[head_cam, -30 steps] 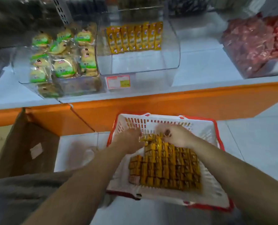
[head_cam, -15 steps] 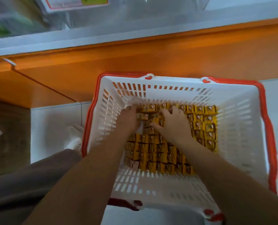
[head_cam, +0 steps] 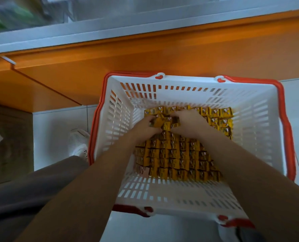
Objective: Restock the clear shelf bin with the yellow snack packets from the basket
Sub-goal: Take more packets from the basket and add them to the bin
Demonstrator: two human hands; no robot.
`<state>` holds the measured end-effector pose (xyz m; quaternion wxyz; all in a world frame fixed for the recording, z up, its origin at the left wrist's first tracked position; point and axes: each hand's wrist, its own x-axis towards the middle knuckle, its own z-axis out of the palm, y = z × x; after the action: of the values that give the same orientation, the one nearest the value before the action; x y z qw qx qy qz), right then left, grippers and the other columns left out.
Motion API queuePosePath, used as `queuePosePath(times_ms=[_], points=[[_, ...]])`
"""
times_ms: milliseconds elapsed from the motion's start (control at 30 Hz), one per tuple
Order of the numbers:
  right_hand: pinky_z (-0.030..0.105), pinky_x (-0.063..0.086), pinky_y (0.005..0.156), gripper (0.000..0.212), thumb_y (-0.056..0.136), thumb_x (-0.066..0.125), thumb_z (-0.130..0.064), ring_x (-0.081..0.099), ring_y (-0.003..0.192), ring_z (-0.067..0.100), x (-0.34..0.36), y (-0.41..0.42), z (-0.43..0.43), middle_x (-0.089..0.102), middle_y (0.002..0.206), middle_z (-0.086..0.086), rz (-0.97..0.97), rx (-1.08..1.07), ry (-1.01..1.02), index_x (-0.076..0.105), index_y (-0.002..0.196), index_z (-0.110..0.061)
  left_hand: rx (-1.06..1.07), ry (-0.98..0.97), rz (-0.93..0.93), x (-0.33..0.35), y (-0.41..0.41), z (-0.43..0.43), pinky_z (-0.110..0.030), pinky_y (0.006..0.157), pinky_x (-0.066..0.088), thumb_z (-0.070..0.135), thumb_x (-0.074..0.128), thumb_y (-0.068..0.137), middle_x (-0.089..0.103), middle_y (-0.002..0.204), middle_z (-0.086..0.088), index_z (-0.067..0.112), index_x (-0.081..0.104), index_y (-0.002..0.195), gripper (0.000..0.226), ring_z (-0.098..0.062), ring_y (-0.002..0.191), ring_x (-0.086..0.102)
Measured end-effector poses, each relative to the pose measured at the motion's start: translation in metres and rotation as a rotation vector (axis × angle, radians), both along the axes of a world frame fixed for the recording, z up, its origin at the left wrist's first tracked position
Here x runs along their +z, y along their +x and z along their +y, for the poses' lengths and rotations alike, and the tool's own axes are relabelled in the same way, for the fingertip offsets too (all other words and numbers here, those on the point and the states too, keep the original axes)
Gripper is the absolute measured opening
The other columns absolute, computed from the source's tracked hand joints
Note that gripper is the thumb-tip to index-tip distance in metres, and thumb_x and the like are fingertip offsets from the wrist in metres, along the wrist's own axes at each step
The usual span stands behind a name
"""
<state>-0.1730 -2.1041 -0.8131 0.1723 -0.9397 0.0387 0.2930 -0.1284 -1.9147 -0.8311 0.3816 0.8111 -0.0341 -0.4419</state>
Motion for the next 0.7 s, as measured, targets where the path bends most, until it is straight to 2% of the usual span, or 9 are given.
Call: queuePosePath(times_ms=[33,100,133,200,333,467,533,633,700], points=[[0.042,0.042,0.102,0.066,0.084,0.065,-0.054,0.055,0.094,0.023,-0.001,-0.001,0.002,0.060,0.086,-0.009,0.006,0.014,-0.006,0.047,0.143,-0.033,0.013,-0.020,0.025,0.001,-0.001,-0.001,-0.023,0.072,0.046,0.029,0.075,0.091,0.058,0.127,0.000,0.020,0.048,0.143,0.060,-0.015,0.102,0.059],[0.043,0.042,0.102,0.071,0.082,0.066,-0.055,0.052,0.111,0.030,-0.003,-0.004,0.002,0.066,0.108,-0.006,0.015,-0.008,0.003,0.041,0.146,-0.035,0.012,-0.062,0.044,0.000,-0.005,-0.001,-0.021,0.074,0.048,0.037,0.081,0.084,0.057,0.119,0.008,0.020,0.046,0.141,0.069,-0.012,0.103,0.060],[0.044,0.042,0.102,0.075,0.080,0.068,-0.056,0.050,0.118,0.032,-0.005,-0.006,0.002,0.063,0.124,-0.004,0.013,-0.026,0.013,0.040,0.146,-0.036,0.007,-0.072,0.037,-0.002,-0.007,-0.002,-0.025,0.080,0.052,0.039,0.083,0.082,0.057,0.120,0.007,0.019,0.047,0.140,0.072,-0.015,0.108,0.061],[0.044,0.043,0.102,0.078,0.076,0.072,-0.059,0.046,0.123,0.031,-0.006,-0.007,0.001,0.057,0.137,-0.003,0.006,-0.052,0.022,0.042,0.145,-0.037,-0.001,-0.061,-0.008,-0.005,-0.009,-0.005,-0.040,0.093,0.055,0.040,0.086,0.078,0.059,0.126,0.001,0.017,0.051,0.137,0.072,-0.021,0.113,0.061],[0.041,0.053,0.089,0.072,0.068,0.073,-0.058,0.050,0.117,0.022,-0.006,-0.005,-0.003,0.060,0.129,-0.008,-0.043,-0.074,0.018,0.052,0.134,-0.038,0.066,-0.095,-0.042,-0.013,-0.009,-0.005,-0.048,0.089,0.059,0.033,0.089,0.076,0.068,0.105,0.003,0.023,0.064,0.113,0.046,-0.020,0.096,0.069],[0.040,0.057,0.083,0.065,0.066,0.075,-0.052,0.058,0.103,0.016,-0.005,-0.006,-0.005,0.065,0.118,-0.010,-0.075,-0.119,0.059,0.058,0.126,-0.034,0.162,-0.118,0.000,-0.019,-0.011,0.000,-0.039,0.087,0.059,0.035,0.088,0.076,0.071,0.108,0.009,0.039,0.061,0.105,0.040,-0.016,0.099,0.069],[0.040,0.057,0.084,0.063,0.067,0.075,-0.051,0.058,0.104,0.017,-0.005,-0.008,-0.003,0.065,0.117,-0.009,-0.105,-0.141,0.070,0.059,0.125,-0.032,0.265,-0.120,0.040,-0.019,-0.010,0.004,-0.042,0.091,0.058,0.040,0.085,0.076,0.071,0.105,0.011,0.040,0.060,0.100,0.034,-0.017,0.100,0.069],[0.039,0.056,0.086,0.064,0.068,0.075,-0.049,0.057,0.109,0.019,-0.006,-0.010,0.002,0.065,0.117,-0.008,-0.171,-0.162,0.075,0.059,0.127,-0.029,0.423,-0.141,0.090,-0.017,-0.009,0.007,-0.052,0.098,0.055,0.050,0.078,0.069,0.072,0.114,0.002,0.032,0.064,0.111,0.049,-0.024,0.108,0.068],[0.039,0.054,0.088,0.065,0.070,0.071,-0.052,0.053,0.112,0.020,-0.006,-0.011,0.008,0.062,0.120,-0.006,-0.208,-0.128,0.038,0.058,0.129,-0.029,0.461,-0.153,0.108,-0.016,-0.008,0.006,-0.052,0.099,0.054,0.052,0.077,0.066,0.072,0.117,0.001,0.028,0.065,0.118,0.059,-0.025,0.109,0.068]])
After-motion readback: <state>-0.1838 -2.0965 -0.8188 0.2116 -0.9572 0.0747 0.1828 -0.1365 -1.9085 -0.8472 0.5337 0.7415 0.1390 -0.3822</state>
